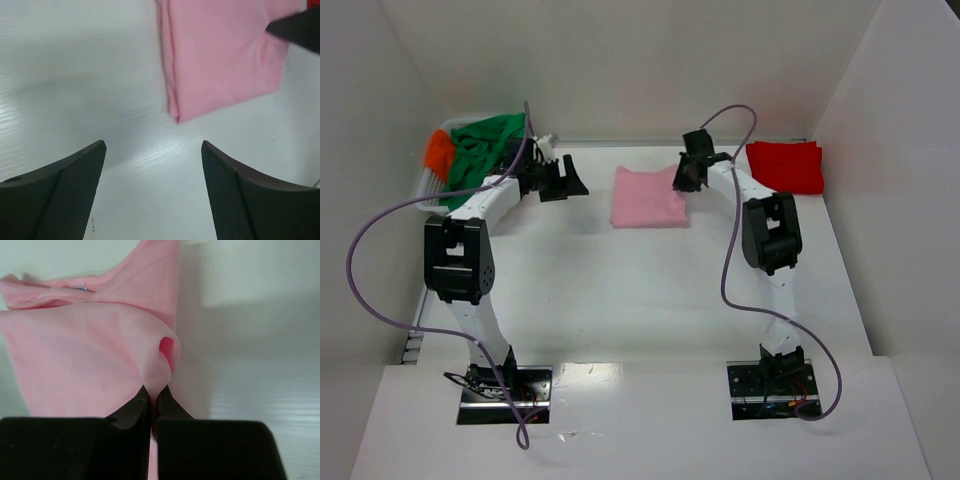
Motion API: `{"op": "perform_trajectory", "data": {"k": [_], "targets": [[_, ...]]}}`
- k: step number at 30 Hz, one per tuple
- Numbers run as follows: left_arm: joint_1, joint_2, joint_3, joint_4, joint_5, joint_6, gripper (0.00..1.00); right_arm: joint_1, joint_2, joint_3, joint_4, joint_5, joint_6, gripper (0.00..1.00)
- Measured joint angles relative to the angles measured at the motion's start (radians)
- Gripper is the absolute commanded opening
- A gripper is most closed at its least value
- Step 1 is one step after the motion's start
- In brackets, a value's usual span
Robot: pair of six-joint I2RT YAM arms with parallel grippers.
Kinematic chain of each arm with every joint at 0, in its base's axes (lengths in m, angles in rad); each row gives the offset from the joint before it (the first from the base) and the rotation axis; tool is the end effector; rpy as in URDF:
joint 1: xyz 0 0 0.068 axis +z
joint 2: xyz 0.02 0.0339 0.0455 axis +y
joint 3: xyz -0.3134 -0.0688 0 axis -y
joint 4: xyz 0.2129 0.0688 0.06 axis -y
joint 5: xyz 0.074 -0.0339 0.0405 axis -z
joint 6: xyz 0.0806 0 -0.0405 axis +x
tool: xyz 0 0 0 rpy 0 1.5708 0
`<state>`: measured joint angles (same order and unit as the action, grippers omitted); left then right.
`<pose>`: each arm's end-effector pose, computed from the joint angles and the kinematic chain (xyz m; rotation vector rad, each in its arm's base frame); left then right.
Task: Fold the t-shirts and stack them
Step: Put the neatly folded tshirt into the corner of the board with the right arm
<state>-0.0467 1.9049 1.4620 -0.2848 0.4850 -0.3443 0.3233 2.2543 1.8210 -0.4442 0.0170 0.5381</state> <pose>0.4471 -0.0585 0.2759 -0.0886 2.3100 -0.7577 0.5078 0.1687 0.2027 0.2736 2.4665 0.3551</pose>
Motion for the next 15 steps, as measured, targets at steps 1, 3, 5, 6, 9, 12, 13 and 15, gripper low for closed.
{"op": "perform_trajectory", "data": {"k": [1, 3, 5, 6, 9, 12, 13, 15], "targets": [[0.001, -0.003, 0.000, -0.002, 0.009, 0.000, 0.84, -0.029, 0.000, 0.025, -0.005, -0.009, -0.028, 0.00], [-0.001, -0.007, 0.000, -0.004, 0.023, 0.002, 0.84, -0.072, 0.012, 0.092, -0.034, -0.022, -0.079, 0.00], [-0.001, -0.008, 0.000, -0.009, 0.033, 0.003, 0.84, -0.114, 0.040, 0.189, -0.068, -0.028, -0.136, 0.00], [-0.002, -0.009, 0.000, -0.011, 0.037, 0.003, 0.84, -0.132, 0.051, 0.233, -0.077, -0.024, -0.169, 0.00], [-0.004, -0.011, -0.005, -0.016, 0.045, 0.003, 0.84, -0.167, 0.069, 0.337, -0.126, -0.005, -0.247, 0.00], [-0.004, -0.016, -0.010, -0.024, 0.051, 0.003, 0.84, -0.197, 0.089, 0.438, -0.169, 0.011, -0.306, 0.00], [-0.004, -0.016, -0.010, -0.024, 0.053, 0.002, 0.84, -0.206, 0.093, 0.462, -0.178, 0.014, -0.320, 0.00], [-0.003, -0.017, -0.011, -0.024, 0.055, 0.001, 0.84, -0.232, 0.104, 0.499, -0.194, 0.018, -0.344, 0.00]]}}
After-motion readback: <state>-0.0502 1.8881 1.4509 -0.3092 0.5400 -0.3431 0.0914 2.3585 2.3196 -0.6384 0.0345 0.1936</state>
